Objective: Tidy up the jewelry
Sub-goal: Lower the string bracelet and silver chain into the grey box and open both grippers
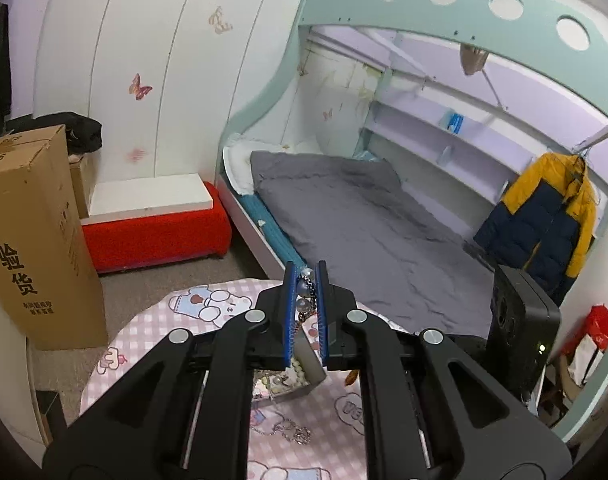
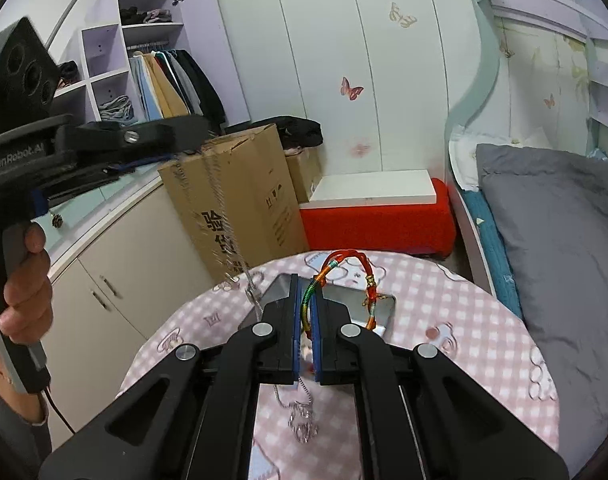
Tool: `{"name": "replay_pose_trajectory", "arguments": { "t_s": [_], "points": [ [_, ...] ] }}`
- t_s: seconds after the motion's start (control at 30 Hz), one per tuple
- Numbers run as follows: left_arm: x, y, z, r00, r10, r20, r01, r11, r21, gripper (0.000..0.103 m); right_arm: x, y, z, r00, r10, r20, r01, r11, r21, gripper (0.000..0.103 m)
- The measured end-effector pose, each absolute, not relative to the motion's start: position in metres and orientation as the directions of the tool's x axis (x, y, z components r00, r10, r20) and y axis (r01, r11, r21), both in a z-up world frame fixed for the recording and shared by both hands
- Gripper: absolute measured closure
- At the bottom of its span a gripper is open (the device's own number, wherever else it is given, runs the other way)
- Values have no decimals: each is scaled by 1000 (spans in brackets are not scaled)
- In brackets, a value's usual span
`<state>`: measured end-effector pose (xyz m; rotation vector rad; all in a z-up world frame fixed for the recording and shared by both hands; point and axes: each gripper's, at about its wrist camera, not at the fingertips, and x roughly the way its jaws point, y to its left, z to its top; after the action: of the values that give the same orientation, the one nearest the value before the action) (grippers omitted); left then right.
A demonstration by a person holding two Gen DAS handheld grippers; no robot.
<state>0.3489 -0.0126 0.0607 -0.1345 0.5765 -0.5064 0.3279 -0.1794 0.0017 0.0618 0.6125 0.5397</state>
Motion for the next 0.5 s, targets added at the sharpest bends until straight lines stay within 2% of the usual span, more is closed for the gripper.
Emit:
{"name": "replay_pose_trajectory", "arguments": {
  "t_s": [0.3,0.33,0.5],
  "points": [
    [397,-20,1,668,-456,-588,369,889,-271,94,364,-165,-47,619,480,-622,-450,866,220,100],
    [401,-19,-8,657,-452,-603,361,891,-274,94,365,-165,-53,616,475,-629,-446,868,219,97],
    [411,-19,-39,617,-437,-654,339,898,-281,94,363,-168,-68,592,462,-660,-441,872,214,95]
  ]
}}
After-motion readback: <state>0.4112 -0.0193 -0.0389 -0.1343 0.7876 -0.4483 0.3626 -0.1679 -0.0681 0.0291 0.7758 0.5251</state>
